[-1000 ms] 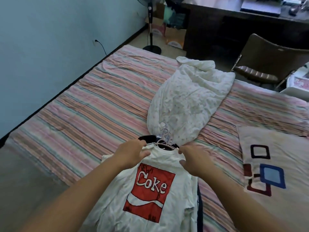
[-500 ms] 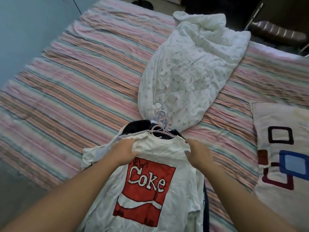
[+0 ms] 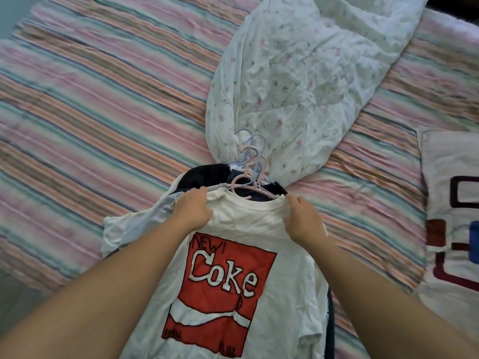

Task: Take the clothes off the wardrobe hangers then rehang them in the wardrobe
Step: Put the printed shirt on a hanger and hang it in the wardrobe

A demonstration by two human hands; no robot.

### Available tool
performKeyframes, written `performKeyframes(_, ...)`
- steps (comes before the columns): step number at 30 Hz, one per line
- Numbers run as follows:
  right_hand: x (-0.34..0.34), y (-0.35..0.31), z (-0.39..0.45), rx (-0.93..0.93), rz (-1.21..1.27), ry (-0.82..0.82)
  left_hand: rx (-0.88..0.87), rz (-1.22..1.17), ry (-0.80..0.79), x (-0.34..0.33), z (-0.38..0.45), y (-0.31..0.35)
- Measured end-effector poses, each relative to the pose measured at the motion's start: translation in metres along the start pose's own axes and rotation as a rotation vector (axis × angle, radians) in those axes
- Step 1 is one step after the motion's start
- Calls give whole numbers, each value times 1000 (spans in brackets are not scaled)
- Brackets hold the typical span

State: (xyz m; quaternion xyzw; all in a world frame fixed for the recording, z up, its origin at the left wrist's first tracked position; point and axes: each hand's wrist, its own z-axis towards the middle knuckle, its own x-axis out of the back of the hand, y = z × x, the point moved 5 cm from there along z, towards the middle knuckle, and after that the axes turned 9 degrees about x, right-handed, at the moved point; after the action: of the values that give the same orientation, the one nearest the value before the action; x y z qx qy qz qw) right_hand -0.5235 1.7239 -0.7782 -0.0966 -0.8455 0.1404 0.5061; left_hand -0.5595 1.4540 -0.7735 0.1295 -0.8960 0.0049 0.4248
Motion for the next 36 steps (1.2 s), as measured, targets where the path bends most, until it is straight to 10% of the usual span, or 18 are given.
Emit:
performKeyframes(7, -8, 4, -7, -72, 371, 147, -43, 125, 137, -12, -5, -4)
performKeyframes(17, 30, -52, -64, 50, 537, 308, -46, -339, 206, 20, -75, -39)
performKeyframes(36, 162, -245, -256, 480, 693, 385, -297, -533, 570, 174, -361, -137)
